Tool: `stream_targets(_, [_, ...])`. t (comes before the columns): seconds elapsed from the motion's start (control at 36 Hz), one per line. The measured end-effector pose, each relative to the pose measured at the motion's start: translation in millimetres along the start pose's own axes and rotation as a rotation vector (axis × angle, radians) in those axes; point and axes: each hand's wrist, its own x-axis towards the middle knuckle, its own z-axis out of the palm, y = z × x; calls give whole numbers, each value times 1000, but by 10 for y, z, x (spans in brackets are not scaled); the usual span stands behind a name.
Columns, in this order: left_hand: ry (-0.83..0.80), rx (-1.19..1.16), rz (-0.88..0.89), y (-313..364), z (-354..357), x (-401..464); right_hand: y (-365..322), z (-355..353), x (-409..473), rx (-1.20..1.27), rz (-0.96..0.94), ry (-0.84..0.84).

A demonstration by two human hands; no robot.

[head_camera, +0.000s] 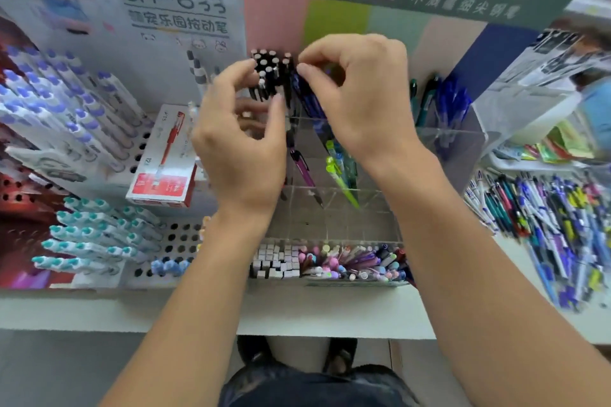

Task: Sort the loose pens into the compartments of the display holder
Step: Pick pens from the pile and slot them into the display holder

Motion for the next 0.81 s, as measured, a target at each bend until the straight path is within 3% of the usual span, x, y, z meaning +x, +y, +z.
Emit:
stream_targets(0.08, [28,-70,96,191,184,-280,157,-283,-334,70,-2,243])
stream_targets(0.17, [-137,-252,96,455,469,-649,461,-607,-779,87,121,411])
stream_targets(0.28, [-525,-315,5,743,950,-1323,1104,-971,-1428,175,515,488])
stream_targets(0.36, [-930,-216,-171,843,1388,-1902,1739,-1166,-1930,179,893,410])
stream_targets(0.42, [-1084,-128,-352,861,1679,-2271,2154,-1295,-2247,213,1109,327])
stream_targets(0.5, [-1137,40,-558,825,2119,-2738,2701,-1504,-2681,253,1286,157])
stream_targets(0.58, [-1186,175,-739,836,2592,-3139,3192,-1758,-3028,261,1334,76])
stream_targets(0.69, [-1088,212,-970,988,3191,-3620,3782,-2192,-3355,224,1376,27])
stream_targets(0.81, [-957,233,-1038,1010,3571,-3869,4256,-2541,-3543,118,1375,-6])
